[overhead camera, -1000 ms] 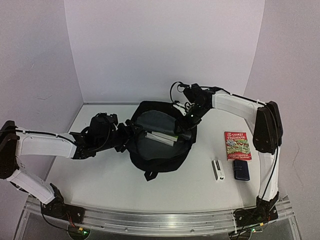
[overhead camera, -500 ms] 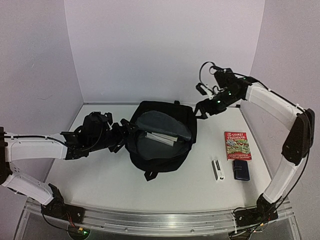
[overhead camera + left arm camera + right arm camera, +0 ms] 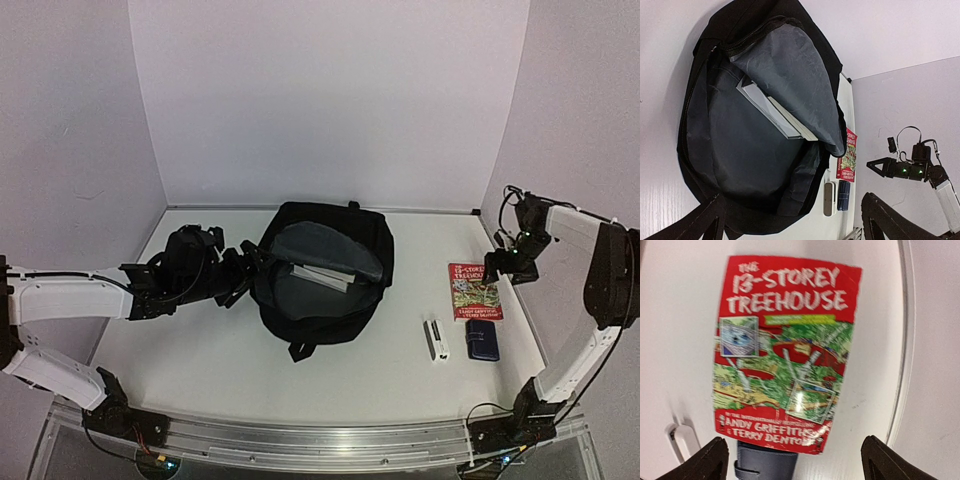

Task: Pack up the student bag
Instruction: Pick up the book from the center of the board.

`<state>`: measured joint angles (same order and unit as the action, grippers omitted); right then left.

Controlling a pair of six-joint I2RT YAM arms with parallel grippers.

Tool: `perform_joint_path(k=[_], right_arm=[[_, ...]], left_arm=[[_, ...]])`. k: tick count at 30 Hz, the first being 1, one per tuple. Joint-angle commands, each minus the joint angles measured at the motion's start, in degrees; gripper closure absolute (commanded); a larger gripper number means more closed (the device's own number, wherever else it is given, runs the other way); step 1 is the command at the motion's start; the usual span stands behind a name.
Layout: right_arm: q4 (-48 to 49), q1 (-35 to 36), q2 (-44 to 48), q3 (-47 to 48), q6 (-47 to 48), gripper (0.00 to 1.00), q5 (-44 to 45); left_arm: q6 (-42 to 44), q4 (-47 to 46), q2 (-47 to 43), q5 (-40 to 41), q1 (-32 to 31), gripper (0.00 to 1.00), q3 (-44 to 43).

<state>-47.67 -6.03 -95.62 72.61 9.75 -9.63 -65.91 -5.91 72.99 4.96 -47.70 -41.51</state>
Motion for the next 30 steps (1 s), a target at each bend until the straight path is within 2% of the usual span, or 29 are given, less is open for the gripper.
perform_joint_path(k=[1, 5, 17, 19, 21, 24, 26, 27, 30], right_arm=[[-0.36, -4.57, -1.38, -2.01, 2.67, 0.09, -0.13], [0.02, -6.54, -4.74, -2.63, 3.65, 0.14, -3.15], [2.83, -6.52, -13.91, -1.74, 0.49, 0.28, -12.64], [3.32, -6.54, -14.67, -1.17, -0.32, 0.35, -13.35], [4.0, -6.54, -15.1, -0.44, -1.13, 0.47, -13.21], [4.91, -6.47, -15.71, 1.27, -2.54, 0.7, -12.76], [4.99, -6.19, -16.16, 2.59, -2.91, 0.91, -12.56], [4.99, -6.0, -16.23, 3.32, -3.03, 0.98, -12.49], [4.87, -5.67, -15.28, 5.18, -3.21, 1.0, -13.54]], left_arm=[[0.65, -1.41, -1.9, 1.21, -0.2, 0.06, 0.41], [0.56, -1.33, -1.79, 1.14, -0.19, 0.06, 0.38], [0.17, -0.86, -2.95, 2.11, -0.2, 0.05, 1.07], [0.08, -0.63, -3.35, 2.38, -0.2, 0.05, 1.32], [0.07, -0.56, -3.6, 2.54, -0.19, 0.05, 1.45], [-0.07, -0.49, -3.64, 2.63, -0.18, 0.05, 1.65], [-0.19, -0.45, -3.61, 2.73, -0.2, 0.05, 1.75], [-0.23, -0.44, -3.62, 2.77, -0.16, 0.05, 1.78], [-0.26, -0.43, -3.56, 2.75, -0.17, 0.05, 1.79]])
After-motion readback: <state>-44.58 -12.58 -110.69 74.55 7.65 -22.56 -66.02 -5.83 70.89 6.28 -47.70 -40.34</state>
